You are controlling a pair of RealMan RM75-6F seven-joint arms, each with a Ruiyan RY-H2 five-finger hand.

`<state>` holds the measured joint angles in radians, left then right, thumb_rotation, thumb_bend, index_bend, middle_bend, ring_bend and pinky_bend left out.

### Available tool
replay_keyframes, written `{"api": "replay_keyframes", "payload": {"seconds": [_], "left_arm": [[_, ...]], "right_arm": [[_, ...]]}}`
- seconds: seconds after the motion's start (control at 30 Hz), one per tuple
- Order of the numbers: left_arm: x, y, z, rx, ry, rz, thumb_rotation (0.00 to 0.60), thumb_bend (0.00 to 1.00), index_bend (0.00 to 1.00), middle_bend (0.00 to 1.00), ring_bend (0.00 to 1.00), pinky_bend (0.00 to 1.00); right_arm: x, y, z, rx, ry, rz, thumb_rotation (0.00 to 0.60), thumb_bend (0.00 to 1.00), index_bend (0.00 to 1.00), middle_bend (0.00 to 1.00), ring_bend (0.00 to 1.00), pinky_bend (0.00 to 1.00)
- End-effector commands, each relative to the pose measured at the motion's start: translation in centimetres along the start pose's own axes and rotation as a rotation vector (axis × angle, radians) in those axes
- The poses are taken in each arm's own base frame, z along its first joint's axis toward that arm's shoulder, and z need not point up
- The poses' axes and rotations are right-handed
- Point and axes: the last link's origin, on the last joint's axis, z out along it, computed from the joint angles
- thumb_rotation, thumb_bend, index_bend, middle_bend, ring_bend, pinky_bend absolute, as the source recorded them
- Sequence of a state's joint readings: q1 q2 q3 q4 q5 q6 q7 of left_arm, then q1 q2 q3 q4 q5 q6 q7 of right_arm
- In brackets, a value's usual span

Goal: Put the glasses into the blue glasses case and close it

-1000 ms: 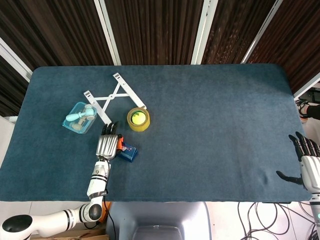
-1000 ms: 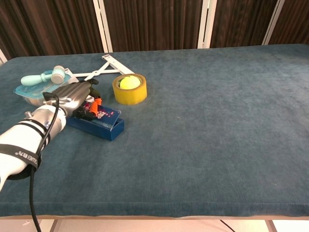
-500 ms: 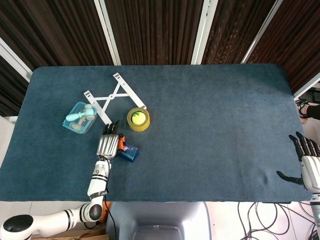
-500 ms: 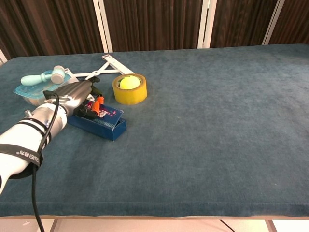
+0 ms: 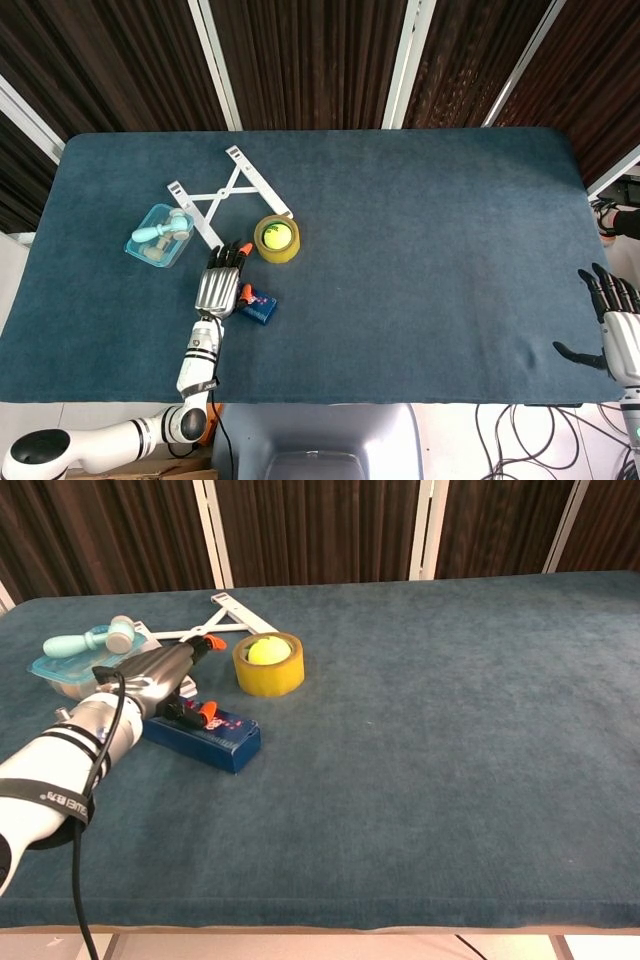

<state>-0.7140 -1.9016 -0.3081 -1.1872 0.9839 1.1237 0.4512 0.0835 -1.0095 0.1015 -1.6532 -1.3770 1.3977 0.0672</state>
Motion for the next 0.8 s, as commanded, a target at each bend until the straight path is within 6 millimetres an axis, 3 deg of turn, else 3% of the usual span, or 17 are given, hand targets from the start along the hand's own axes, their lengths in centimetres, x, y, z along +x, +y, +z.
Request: {"api": "replay_keyframes", "payload": {"seconds": [0.03, 0.2, 0.37, 0.6, 0.73, 0.77, 0.8], "left_arm": [[0.3, 0.1, -0.2, -0.012, 0.012, -0.006, 0.600, 0.43, 0.09, 0.00, 0.00, 0.00], [2.1, 0.2, -1.9, -0.066, 0.052, -0.035, 0.600, 0.41, 0.07, 0.00, 0.00, 0.00], [5.7, -2.0, -5.9, -0.126, 0.088, -0.067, 0.600, 0.41, 0.04, 0.00, 0.00, 0.01], [9.6, -8.6, -12.7, -0.134, 0.053, 0.017, 0.600, 0.41, 0.00, 0.00, 0.00, 0.01], [10.2, -10.5, -14.6, -0.113, 0.050, 0.013, 0.600, 0.41, 0.00, 0.00, 0.00, 0.01], [10.5, -11.6, -15.7, -0.101, 0.050, 0.014, 0.600, 0.41, 0.00, 0.00, 0.00, 0.01], [10.6, -16.1, -19.9, 0.001, 0.044, 0.070, 0.600, 0.40, 0.00, 0.00, 0.00, 0.01]], "right_arm": [[0.0, 0.0, 0.0, 0.002, 0.000, -0.001, 0.600, 0.20, 0.00, 0.00, 0.00, 0.00], [-0.1, -0.1, -0.1, 0.005, -0.001, -0.003, 0.600, 0.20, 0.00, 0.00, 0.00, 0.00], [-0.2, -0.2, -0.2, 0.010, -0.003, -0.008, 0.600, 0.20, 0.00, 0.00, 0.00, 0.00], [-0.9, -0.8, -0.3, 0.028, -0.025, -0.036, 0.600, 0.20, 0.00, 0.00, 0.00, 0.00], [-1.1, -1.0, -0.4, 0.033, -0.028, -0.044, 0.600, 0.20, 0.00, 0.00, 0.00, 0.00], [-1.3, -1.1, -0.4, 0.036, -0.031, -0.050, 0.600, 0.20, 0.00, 0.00, 0.00, 0.00], [-1.8, -1.5, -0.5, 0.048, -0.044, -0.069, 0.600, 0.20, 0.00, 0.00, 0.00, 0.00]]}}
